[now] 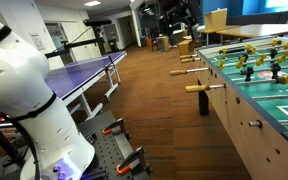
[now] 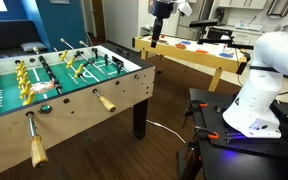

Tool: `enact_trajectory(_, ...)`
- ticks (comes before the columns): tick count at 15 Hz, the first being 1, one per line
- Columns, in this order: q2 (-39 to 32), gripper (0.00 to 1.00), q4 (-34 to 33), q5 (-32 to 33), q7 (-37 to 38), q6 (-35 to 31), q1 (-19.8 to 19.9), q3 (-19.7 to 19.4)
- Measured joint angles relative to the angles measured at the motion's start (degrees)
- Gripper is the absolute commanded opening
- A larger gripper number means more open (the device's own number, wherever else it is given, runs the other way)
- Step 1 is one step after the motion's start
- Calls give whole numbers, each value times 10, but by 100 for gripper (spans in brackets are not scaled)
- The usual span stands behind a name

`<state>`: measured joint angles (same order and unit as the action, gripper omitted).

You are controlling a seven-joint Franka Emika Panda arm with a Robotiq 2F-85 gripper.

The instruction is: Pull the wooden handle towards you

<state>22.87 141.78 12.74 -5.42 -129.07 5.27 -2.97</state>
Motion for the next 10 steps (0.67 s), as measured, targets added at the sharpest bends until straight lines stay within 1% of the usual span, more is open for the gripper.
enact_trajectory(2,-8,100,-5,0,6,-3,-2,7)
enact_trajectory(4,-38,100,-23,-5,32,-22,-9,20)
enact_trajectory(8,-167,100,-98,-8,134,-66,-26,53)
enact_trajectory(10,-242,100,-136,-6,200,-104,-34,57)
